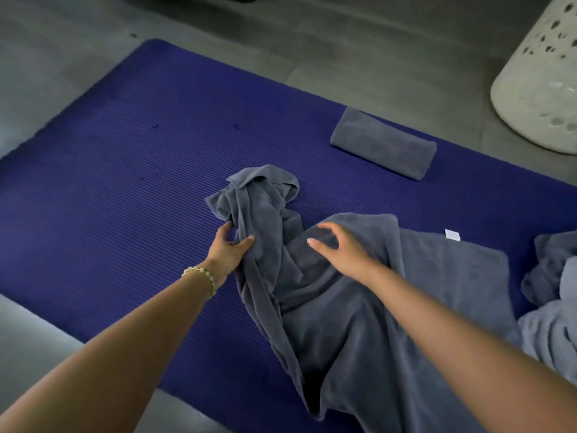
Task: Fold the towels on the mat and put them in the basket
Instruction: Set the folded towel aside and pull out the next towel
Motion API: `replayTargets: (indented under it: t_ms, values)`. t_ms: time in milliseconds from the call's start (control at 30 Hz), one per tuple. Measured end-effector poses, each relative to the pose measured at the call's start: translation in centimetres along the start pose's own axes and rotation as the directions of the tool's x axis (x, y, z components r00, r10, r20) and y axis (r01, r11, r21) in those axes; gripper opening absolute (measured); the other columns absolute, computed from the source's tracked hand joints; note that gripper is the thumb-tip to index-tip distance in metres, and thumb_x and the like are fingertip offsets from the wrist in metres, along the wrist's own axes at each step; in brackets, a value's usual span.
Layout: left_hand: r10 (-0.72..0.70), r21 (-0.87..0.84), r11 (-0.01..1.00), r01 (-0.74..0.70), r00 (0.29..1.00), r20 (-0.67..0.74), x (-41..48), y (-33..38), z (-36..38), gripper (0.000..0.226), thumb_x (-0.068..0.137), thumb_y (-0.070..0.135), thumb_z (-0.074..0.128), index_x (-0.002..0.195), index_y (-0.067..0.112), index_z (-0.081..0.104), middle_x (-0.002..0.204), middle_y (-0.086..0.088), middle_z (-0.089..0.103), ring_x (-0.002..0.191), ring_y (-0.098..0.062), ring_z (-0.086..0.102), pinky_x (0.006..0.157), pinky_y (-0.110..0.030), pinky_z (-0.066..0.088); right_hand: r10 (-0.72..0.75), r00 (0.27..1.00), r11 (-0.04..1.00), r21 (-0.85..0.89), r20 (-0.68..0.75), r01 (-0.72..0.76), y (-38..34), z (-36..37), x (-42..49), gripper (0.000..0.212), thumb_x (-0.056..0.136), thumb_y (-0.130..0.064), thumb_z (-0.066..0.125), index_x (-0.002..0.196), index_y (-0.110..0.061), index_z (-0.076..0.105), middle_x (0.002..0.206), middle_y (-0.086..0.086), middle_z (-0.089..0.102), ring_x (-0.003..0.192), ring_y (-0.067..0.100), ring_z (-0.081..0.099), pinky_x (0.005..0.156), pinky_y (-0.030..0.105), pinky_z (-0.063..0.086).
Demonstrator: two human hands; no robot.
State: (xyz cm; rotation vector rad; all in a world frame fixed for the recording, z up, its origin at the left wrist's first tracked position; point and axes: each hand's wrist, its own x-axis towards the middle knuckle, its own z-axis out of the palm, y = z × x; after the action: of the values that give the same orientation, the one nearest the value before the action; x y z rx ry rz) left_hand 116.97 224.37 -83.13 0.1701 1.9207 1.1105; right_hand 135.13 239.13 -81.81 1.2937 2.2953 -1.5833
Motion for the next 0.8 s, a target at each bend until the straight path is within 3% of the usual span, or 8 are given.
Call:
replayTargets:
  t_ms: [67, 133, 200, 267, 367, 433, 600, 800]
  values:
    - [-0.099, 0.01, 0.995, 0.102, 0.933, 0.347, -0.4, -0.1, -1.9, 0.059, 0.088, 0.026, 0.067, 0.141, 0.024, 0.041, 0.124, -0.003, 0.063, 0.106, -0.018, 0.063, 0.091, -0.036, 0.053, 0.009, 1.0, 0.999, 0.051, -0.025, -0.008, -0.8, 0.5, 1.1, 0.059, 0.091, -0.049, 0.055, 0.142, -0.026, 0.036, 0.149, -0.007, 0.036, 0.137, 0.012, 0.035, 0.096, 0.023, 0.032]
    - [-0.309, 0.271, 0.948, 0.168, 0.692, 0.652, -1.1, -0.8, -4.1, 0.056, 0.085, 0.028, 0.07, 0.136, 0.021, 0.048, 0.128, -0.003, 0.062, 0.116, -0.019, 0.061, 0.096, -0.033, 0.051, 0.027, 0.996, 0.989, 0.144, -0.086, -0.014, -1.8, 0.9, 2.2, 0.059, 0.092, -0.045, 0.055, 0.143, -0.022, 0.034, 0.149, -0.004, 0.035, 0.136, 0.012, 0.035, 0.097, 0.022, 0.032]
    - [-0.478, 0.511, 0.853, 0.106, 0.552, 0.683, -1.8, -1.8, -6.1, 0.051, 0.085, 0.031, 0.072, 0.131, 0.02, 0.051, 0.128, -0.001, 0.061, 0.117, -0.017, 0.06, 0.093, -0.026, 0.051, 0.02, 0.995, 0.981, 0.196, -0.097, -0.001, -2.7, 1.4, 3.2, 0.06, 0.093, -0.045, 0.053, 0.144, -0.023, 0.033, 0.15, -0.003, 0.035, 0.133, 0.012, 0.037, 0.098, 0.024, 0.033]
    - [-0.475, 0.508, 0.85, 0.136, 0.612, 0.632, -1.8, -2.9, -7.9, 0.049, 0.082, 0.043, 0.069, 0.125, 0.027, 0.05, 0.127, 0.003, 0.059, 0.115, -0.015, 0.06, 0.091, -0.026, 0.053, 0.001, 0.998, 0.988, 0.155, -0.06, 0.009, -3.5, 2.4, 3.9, 0.059, 0.093, -0.047, 0.052, 0.145, -0.025, 0.033, 0.148, -0.003, 0.037, 0.129, 0.011, 0.04, 0.096, 0.025, 0.034]
    - [-0.267, 0.104, 0.963, 0.247, 0.852, 0.451, -1.1, -3.7, -9.2, 0.051, 0.083, 0.053, 0.058, 0.123, 0.022, 0.053, 0.126, -0.003, 0.059, 0.11, -0.017, 0.062, 0.091, -0.031, 0.053, 0.044, 0.999, 0.999, 0.012, 0.026, -0.044, -4.2, 4.9, 4.7, 0.062, 0.093, -0.054, 0.048, 0.145, -0.026, 0.032, 0.142, -0.002, 0.046, 0.131, 0.016, 0.04, 0.098, 0.029, 0.034]
    - [-0.114, -0.029, 0.992, 0.123, 0.967, 0.23, -1.0, -3.6, -8.6, 0.038, 0.092, 0.045, 0.053, 0.119, 0.019, 0.058, 0.122, -0.009, 0.061, 0.098, -0.014, 0.063, 0.084, -0.028, 0.055, 0.057, 0.998, 0.972, -0.23, 0.033, -0.048, -4.3, 6.4, 4.8, 0.061, 0.092, -0.057, 0.045, 0.143, -0.025, 0.036, 0.137, 0.002, 0.049, 0.131, 0.021, 0.038, 0.102, 0.036, 0.034]
    - [0.012, 0.23, 0.972, -0.048, 0.988, 0.155, -1.1, -2.8, -5.1, 0.039, 0.094, 0.048, 0.049, 0.119, 0.02, 0.06, 0.108, 0.002, 0.067, 0.097, -0.014, 0.062, 0.084, -0.026, 0.05, -0.11, 0.994, 0.817, -0.568, 0.007, 0.095, -4.1, 6.6, 4.0, 0.035, 0.09, -0.05, 0.056, 0.108, -0.021, 0.064, 0.124, -0.001, 0.056, 0.126, 0.021, 0.038, 0.105, 0.035, 0.026]
    - [0.012, 0.008, 1.0, -0.014, 0.983, 0.182, -2.1, 0.0, -3.0, 0.044, 0.093, 0.054, 0.046, 0.109, 0.016, 0.063, 0.097, 0.001, 0.066, 0.083, -0.009, 0.06, 0.075, -0.025, 0.05, -0.134, 0.973, 0.99, 0.071, 0.186, 0.123, -7.4, 5.1, 2.0, 0.022, 0.087, -0.034, 0.067, 0.1, -0.017, 0.071, 0.103, -0.004, 0.072, 0.105, 0.011, 0.064, 0.092, 0.025, 0.05]
